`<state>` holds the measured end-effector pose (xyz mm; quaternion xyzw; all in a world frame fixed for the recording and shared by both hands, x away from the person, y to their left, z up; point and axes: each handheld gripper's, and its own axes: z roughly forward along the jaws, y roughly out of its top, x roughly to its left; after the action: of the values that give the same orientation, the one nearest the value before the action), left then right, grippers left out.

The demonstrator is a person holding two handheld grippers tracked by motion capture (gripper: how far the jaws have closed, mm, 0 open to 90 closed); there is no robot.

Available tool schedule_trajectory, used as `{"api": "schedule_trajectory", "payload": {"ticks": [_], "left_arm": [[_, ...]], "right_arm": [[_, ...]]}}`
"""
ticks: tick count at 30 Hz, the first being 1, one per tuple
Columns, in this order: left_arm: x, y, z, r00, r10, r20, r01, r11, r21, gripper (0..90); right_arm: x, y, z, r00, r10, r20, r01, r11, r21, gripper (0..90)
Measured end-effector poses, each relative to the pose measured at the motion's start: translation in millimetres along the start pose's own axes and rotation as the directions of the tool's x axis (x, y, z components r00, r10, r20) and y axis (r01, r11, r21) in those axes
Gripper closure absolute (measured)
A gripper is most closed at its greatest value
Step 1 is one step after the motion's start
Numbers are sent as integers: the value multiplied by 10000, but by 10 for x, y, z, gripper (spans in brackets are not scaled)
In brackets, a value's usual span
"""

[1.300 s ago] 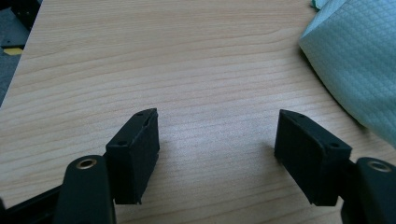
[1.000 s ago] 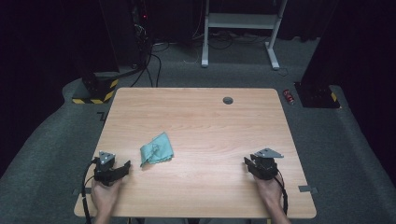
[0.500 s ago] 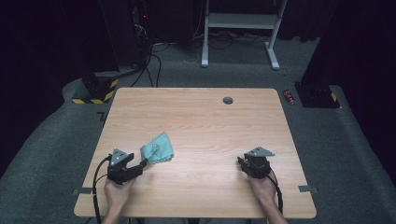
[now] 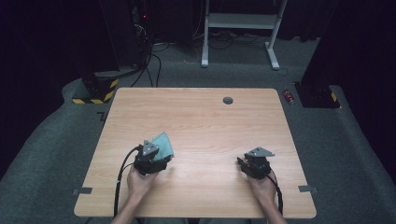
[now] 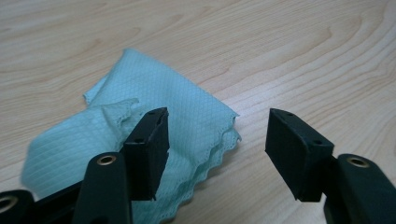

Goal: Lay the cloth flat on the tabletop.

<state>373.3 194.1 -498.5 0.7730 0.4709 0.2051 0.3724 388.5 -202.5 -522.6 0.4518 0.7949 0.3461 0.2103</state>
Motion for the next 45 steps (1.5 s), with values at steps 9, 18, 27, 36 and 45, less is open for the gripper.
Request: {"api": "schedule_trajectory", "payload": {"ticks": [9,18,27,36,45], "left_arm": [[-1,54,175,9991,264,-318,-249,9986,465,462],[46,50,288,9996,-66,-288,83,9981,613,496],[102,49,308,9998,-192,9,192,9985,508,780],[125,79,264,9983,-403,432,387,9986,365,889],[-105,336,244,9912,351,1276,-350,9994,-29,891]], "right_arm": [[6,-2,-3,10000,40,39,-40,10000,9,620],[9,-5,-5,10000,44,60,-44,10000,7,624],[12,-5,-6,10000,29,41,-29,10000,-1,634],[12,-5,-6,10000,12,43,-12,10000,-10,636],[13,-6,-6,10000,10,49,-10,10000,-13,636]]}}
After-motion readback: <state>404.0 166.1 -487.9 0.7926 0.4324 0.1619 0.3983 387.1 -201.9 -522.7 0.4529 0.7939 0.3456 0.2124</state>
